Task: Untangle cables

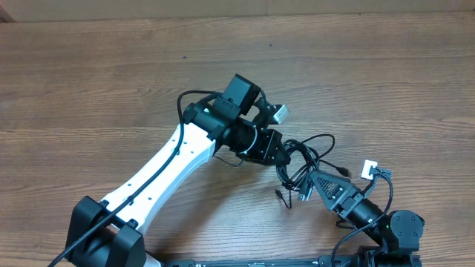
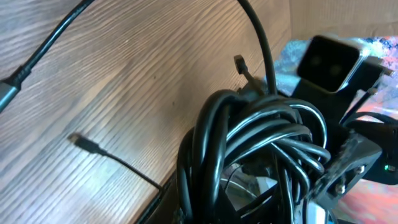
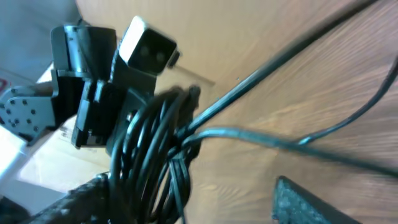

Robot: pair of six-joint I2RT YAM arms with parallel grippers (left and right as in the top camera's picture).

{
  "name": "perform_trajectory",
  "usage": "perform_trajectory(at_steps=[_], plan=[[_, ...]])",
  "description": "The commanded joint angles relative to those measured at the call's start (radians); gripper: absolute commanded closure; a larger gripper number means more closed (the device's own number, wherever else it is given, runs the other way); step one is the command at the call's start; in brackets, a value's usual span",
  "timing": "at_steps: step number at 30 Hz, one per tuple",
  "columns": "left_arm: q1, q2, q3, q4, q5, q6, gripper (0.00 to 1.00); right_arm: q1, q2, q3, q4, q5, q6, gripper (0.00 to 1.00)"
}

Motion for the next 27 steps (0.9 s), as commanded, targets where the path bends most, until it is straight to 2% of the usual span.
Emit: perform_trajectory(at_steps=[1, 8, 12, 14, 18, 23, 27], plan=[[0.07, -0.035, 0.012, -0.048, 0.076, 0.093, 0.96, 0.001, -0.008, -0.01, 0.008, 0.103, -0.044, 0.18], [0.196, -0.109, 0.012, -0.171, 0.108, 0.237, 0.96, 0.001, -0.004, 0.018, -0.035, 0.202, -0.079, 0.16], [0.209, -0.142, 0.012, -0.212, 0.108, 0.391, 0.96, 0.002, -0.002, 0.073, -0.076, 0.197, -0.08, 0.17], [0.207, -0.149, 0.012, -0.219, 0.108, 0.484, 0.96, 0.002, 0.0, 0.114, -0.119, 0.194, -0.077, 0.17], [0.201, -0.148, 0.012, -0.221, 0.107, 0.592, 0.96, 0.002, 0.023, 0.212, -0.266, 0.194, -0.087, 0.17], [0.201, -0.148, 0.012, -0.22, 0.107, 0.626, 0.96, 0.002, 0.09, 0.34, -0.46, 0.192, -0.123, 0.18], [0.201, -0.148, 0.011, -0.22, 0.107, 0.626, 0.96, 0.002, 0.153, 0.396, -0.49, 0.097, -0.124, 0.18]])
